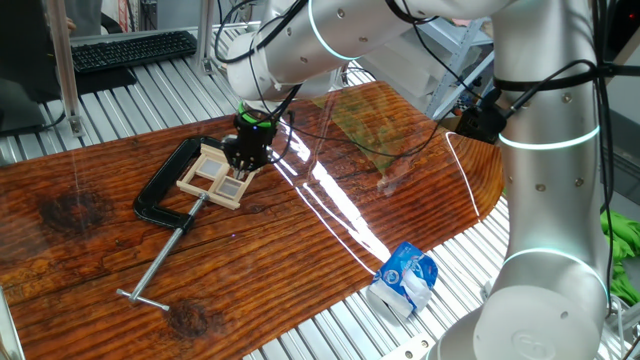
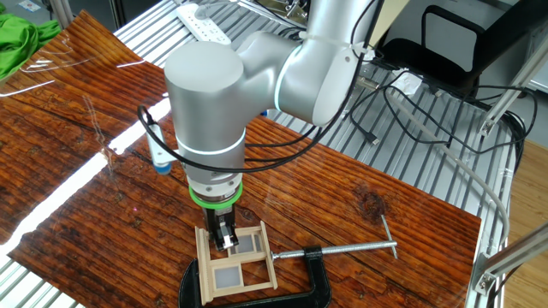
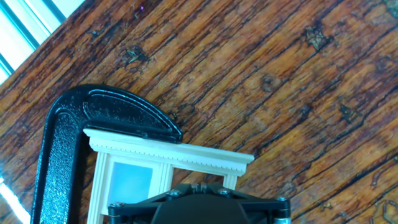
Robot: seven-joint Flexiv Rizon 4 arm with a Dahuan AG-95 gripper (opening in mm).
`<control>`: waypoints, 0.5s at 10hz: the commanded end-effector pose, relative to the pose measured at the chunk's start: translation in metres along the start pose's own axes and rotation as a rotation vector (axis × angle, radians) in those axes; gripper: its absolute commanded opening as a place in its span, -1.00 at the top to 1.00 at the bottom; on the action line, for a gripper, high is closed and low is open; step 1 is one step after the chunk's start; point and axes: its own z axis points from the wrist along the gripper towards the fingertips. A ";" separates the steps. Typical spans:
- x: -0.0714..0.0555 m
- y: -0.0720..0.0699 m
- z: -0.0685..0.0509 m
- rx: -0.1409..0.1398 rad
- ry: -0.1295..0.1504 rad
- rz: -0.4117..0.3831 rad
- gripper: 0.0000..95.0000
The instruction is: Open a sliding window
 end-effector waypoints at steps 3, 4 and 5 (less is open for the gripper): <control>0.005 0.000 0.000 0.000 0.000 0.005 1.00; 0.007 0.001 -0.001 0.001 0.001 0.006 1.00; 0.008 0.001 -0.001 0.000 0.000 0.008 1.00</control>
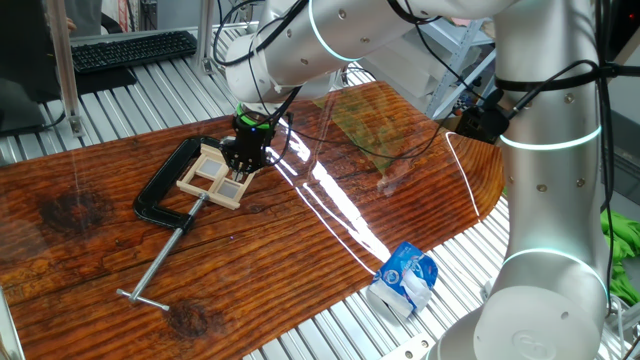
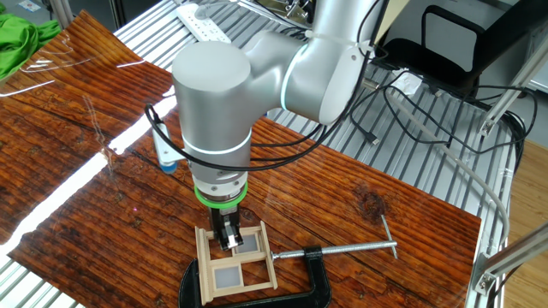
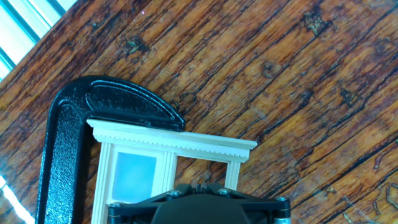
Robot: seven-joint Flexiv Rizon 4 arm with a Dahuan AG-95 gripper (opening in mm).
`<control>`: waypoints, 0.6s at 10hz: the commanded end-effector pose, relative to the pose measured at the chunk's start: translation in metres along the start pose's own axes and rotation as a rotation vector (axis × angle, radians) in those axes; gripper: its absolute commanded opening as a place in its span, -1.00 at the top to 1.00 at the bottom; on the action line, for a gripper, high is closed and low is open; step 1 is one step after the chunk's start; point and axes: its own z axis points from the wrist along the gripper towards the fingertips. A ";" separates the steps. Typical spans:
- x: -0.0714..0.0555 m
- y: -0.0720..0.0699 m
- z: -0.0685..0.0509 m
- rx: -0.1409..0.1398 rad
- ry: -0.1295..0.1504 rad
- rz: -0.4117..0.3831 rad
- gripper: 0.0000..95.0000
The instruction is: Open a sliding window
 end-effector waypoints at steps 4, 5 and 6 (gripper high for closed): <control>0.003 0.000 0.000 0.000 -0.001 0.011 1.00; 0.003 0.000 0.000 0.000 0.000 0.012 1.00; 0.003 0.000 0.000 -0.001 0.001 0.012 1.00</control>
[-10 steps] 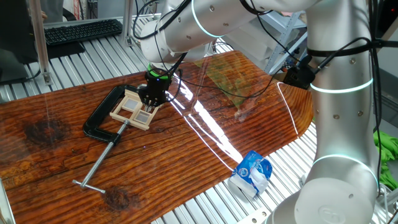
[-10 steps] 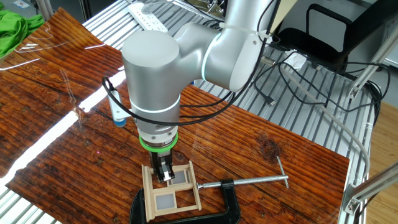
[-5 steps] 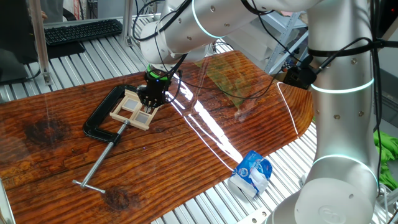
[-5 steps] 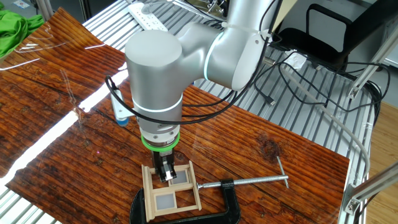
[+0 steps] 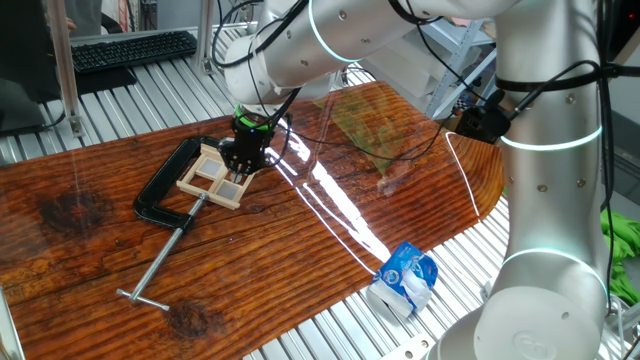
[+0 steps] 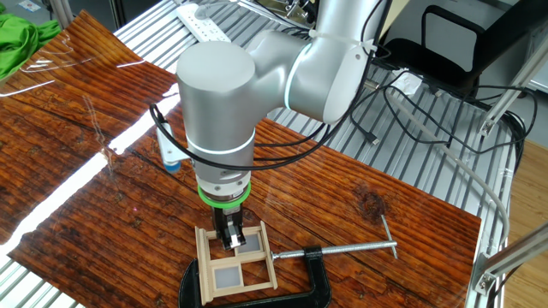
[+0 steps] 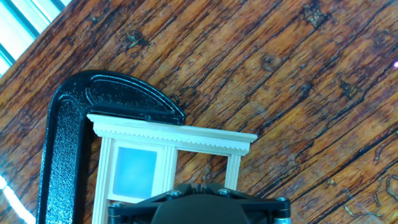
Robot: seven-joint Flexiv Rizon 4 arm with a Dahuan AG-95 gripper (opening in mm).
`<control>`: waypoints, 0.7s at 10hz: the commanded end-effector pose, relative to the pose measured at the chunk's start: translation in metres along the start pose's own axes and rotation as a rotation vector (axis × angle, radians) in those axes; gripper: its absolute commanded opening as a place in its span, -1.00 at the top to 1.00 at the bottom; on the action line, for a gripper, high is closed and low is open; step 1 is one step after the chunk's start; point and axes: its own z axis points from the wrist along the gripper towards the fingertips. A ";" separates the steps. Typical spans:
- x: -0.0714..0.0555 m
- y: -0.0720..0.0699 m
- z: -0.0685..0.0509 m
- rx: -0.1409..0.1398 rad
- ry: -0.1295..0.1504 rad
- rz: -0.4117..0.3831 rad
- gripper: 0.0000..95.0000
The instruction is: Open a sliding window
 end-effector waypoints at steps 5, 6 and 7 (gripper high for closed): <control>-0.005 0.004 -0.007 0.017 0.015 -0.017 1.00; -0.009 0.007 -0.014 0.033 0.028 -0.021 1.00; -0.013 0.009 -0.017 0.039 0.035 -0.020 1.00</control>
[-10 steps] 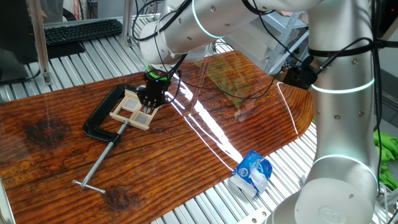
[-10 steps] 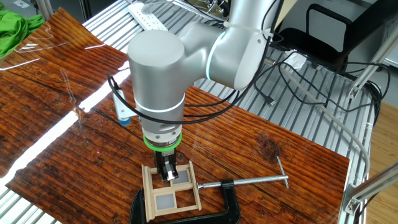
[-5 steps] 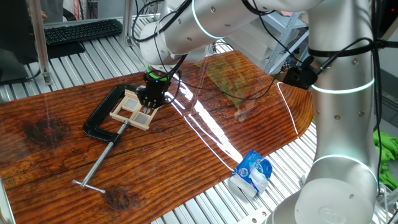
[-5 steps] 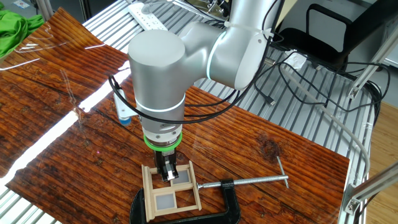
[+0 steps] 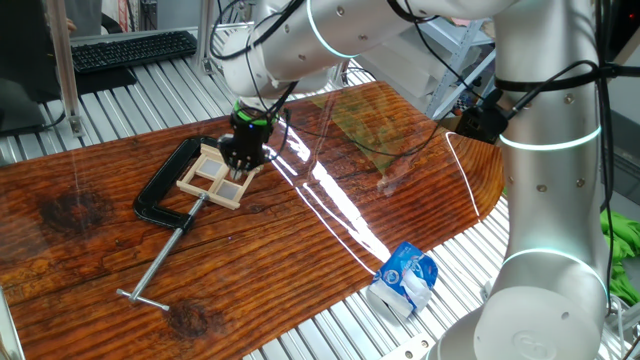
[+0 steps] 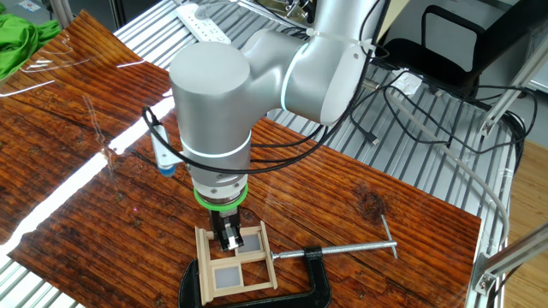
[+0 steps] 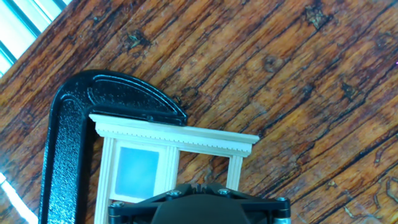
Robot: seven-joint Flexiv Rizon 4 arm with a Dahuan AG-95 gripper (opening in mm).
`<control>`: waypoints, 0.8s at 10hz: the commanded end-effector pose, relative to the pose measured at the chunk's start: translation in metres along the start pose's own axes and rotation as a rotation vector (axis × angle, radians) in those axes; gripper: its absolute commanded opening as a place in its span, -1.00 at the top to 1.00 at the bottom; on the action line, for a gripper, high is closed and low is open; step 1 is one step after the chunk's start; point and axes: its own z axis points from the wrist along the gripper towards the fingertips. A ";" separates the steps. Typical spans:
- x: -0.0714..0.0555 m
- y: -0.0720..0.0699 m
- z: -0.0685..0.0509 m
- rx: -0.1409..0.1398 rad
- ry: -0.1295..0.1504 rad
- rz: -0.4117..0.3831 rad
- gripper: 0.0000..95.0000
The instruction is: Open a sliding window
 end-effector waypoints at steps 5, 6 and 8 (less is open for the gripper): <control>-0.020 0.008 -0.025 0.085 0.093 0.122 1.00; -0.024 0.009 -0.030 0.102 0.103 0.185 1.00; -0.031 0.009 -0.037 0.120 0.119 0.229 1.00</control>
